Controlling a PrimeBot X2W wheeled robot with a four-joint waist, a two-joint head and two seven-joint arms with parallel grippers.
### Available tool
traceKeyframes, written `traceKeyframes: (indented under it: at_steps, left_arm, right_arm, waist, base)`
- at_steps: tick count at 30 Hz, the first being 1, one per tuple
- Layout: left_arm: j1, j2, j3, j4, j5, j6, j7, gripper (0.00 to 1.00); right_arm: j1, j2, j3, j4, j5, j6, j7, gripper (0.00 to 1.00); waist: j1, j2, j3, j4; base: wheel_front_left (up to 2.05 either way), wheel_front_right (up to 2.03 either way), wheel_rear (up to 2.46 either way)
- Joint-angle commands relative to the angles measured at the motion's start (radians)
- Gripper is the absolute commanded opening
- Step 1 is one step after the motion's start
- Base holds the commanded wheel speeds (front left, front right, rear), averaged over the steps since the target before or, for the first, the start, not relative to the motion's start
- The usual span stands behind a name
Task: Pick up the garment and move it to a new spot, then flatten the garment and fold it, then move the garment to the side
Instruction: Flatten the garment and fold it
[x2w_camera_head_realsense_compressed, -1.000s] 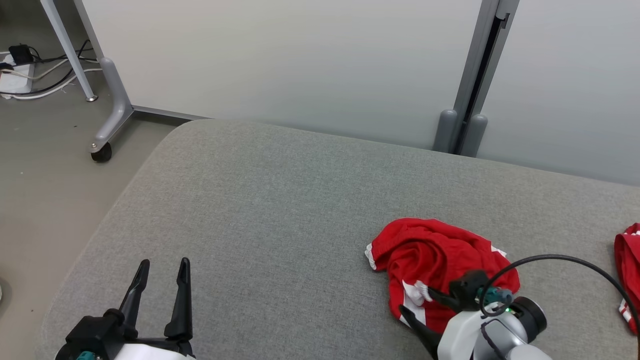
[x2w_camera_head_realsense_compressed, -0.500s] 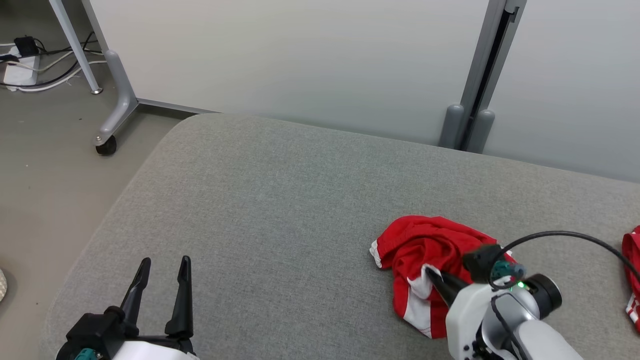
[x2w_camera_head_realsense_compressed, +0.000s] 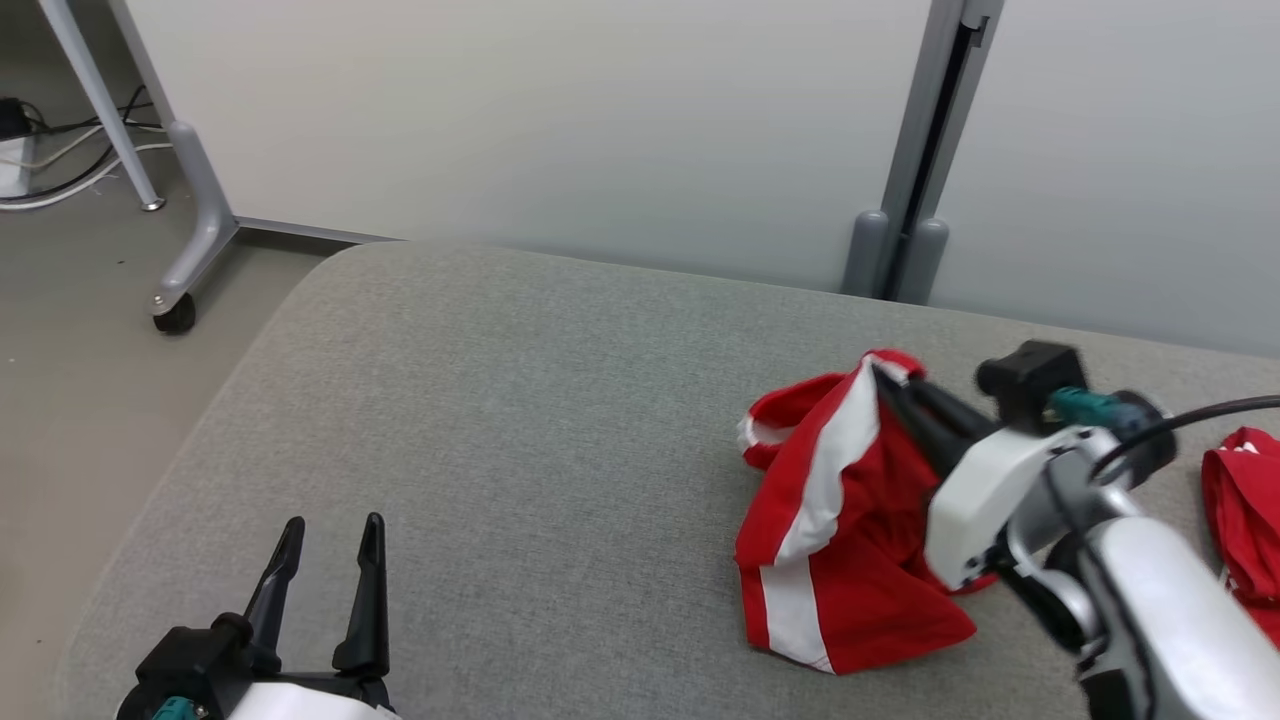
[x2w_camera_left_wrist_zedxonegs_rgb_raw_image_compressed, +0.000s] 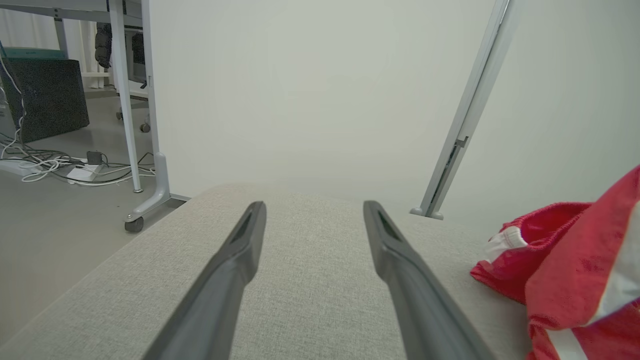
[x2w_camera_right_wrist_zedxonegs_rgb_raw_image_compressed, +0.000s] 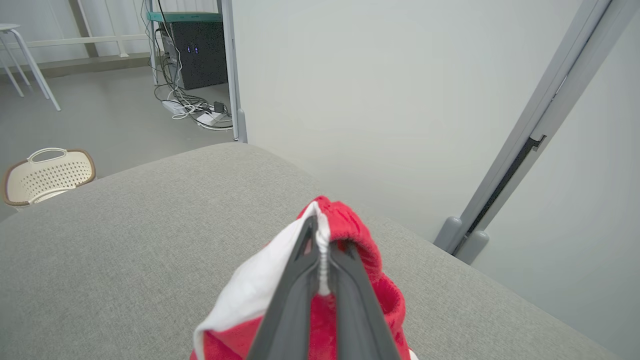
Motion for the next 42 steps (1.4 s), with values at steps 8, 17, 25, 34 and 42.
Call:
traceKeyframes:
  at_steps: [8,17,25,34,42]
  left_arm:
    - [-0.019,-0.006,-0.016,0.002,-0.005,-0.009,0.001,1.0]
    - [-0.059,-0.014,-0.028,0.009,0.004,-0.021,0.001,1.0]
    - [-0.096,-0.023,-0.038,0.028,0.008,-0.033,0.0,1.0]
    - [-0.091,-0.026,-0.03,0.05,0.012,-0.039,0.0,1.0]
    - [-0.044,-0.011,-0.008,0.04,0.006,-0.026,0.0,1.0]
  right_arm:
    - [0.139,-0.097,-0.245,-0.135,-0.028,0.0,0.087,0.0]
    - [0.282,-0.107,-0.353,-0.092,-0.001,0.0,0.109,0.0]
    - [0.286,-0.093,-0.359,0.071,0.009,0.0,0.052,0.05]
    - [0.264,-0.095,-0.334,0.12,0.036,0.0,-0.012,1.0]
    - [0.352,-0.08,-0.419,-0.083,0.011,0.0,-0.005,1.0]
  waist:
    - [0.0,0.0,0.034,-0.07]
    - [0.0,0.0,0.091,-0.136]
    - [0.0,0.0,0.132,-0.169]
    - [0.0,0.0,0.103,-0.196]
    - [0.0,0.0,0.037,-0.224]
  base:
    - [0.0,0.0,0.0]
    - [0.0,0.0,0.0]
    - [0.0,0.0,0.0]
    - [0.0,0.0,0.0]
    - [0.0,0.0,0.0]
